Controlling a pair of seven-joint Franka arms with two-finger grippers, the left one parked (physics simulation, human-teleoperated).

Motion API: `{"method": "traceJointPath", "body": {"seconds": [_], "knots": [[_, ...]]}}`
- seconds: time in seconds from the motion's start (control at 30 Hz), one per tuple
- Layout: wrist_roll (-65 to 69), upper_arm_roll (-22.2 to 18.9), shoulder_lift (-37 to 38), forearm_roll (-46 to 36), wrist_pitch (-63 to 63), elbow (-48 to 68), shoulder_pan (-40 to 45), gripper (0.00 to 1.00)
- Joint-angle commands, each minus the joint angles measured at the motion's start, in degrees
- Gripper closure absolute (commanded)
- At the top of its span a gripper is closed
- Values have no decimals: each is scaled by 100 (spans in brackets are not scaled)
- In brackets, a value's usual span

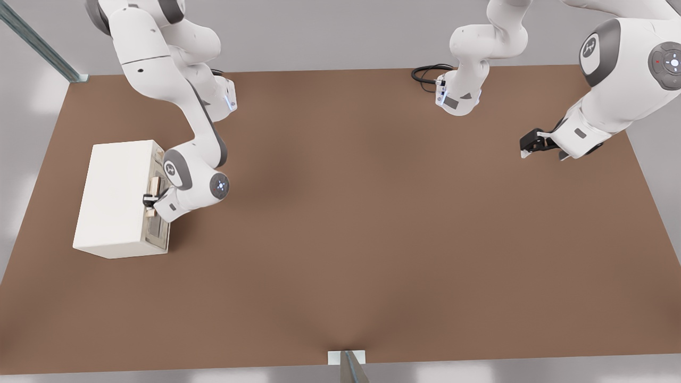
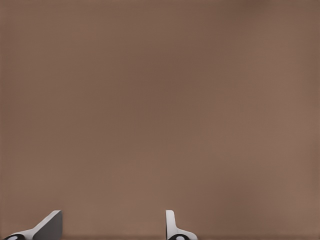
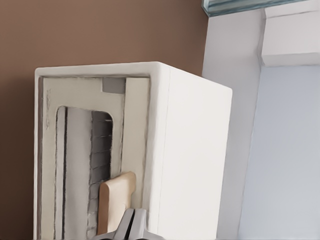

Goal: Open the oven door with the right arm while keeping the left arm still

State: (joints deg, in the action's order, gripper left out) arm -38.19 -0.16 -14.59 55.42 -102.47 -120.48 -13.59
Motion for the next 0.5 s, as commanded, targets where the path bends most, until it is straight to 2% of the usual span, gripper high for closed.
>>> {"method": "traceJointPath", "body": {"seconds": [0.0,0.4,0.43,0.47], "knots": [[-865,-1,-35,30,-98,-1,15,79],[-1120,7,-114,-5,-81,-45,-64,79],[-1401,51,-175,-145,-45,-19,-266,79],[-1674,51,-386,-690,218,253,-740,79]]}}
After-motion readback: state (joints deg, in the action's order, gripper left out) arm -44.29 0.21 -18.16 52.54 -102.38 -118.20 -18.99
